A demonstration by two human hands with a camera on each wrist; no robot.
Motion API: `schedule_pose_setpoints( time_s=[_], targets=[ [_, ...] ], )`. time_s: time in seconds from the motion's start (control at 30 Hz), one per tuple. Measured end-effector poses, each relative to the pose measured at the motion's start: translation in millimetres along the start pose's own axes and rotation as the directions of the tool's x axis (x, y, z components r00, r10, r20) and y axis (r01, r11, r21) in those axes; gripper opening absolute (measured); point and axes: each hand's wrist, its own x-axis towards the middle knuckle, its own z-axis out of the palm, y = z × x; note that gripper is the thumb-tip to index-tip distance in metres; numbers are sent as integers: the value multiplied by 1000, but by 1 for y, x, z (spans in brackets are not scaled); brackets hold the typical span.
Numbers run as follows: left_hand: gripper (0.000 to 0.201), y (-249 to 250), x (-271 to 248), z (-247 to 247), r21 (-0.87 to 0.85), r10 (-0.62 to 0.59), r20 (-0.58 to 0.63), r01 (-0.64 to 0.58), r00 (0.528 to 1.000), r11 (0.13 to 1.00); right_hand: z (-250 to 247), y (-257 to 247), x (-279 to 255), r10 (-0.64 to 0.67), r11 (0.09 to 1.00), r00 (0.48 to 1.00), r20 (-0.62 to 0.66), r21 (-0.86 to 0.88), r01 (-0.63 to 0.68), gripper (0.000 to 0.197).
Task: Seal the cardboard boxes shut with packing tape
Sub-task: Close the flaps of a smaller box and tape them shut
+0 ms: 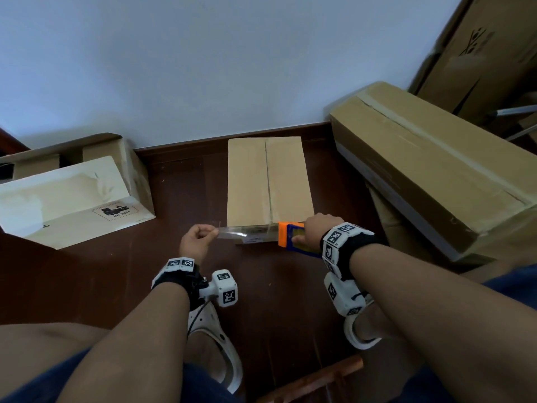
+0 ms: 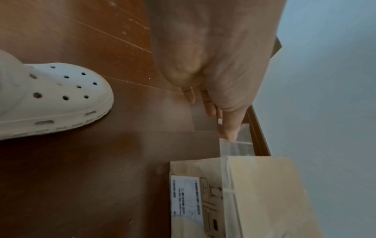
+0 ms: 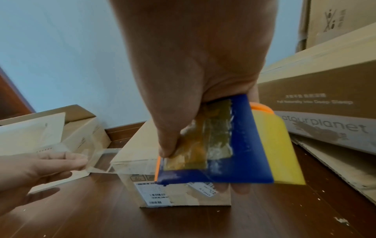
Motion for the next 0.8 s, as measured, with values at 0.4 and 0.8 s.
schedule_pose_setpoints(
  time_s=[0.4, 0.8],
  targets=[
    [11, -16, 3, 34, -65, -32, -50, 29, 998, 997, -13, -8, 10, 77, 993, 997, -21, -84, -79, 42],
    [12, -20, 9, 39, -76, -42, -71, 36, 997, 996, -15, -13, 16, 95, 993, 995, -14, -63, -96, 40]
  ],
)
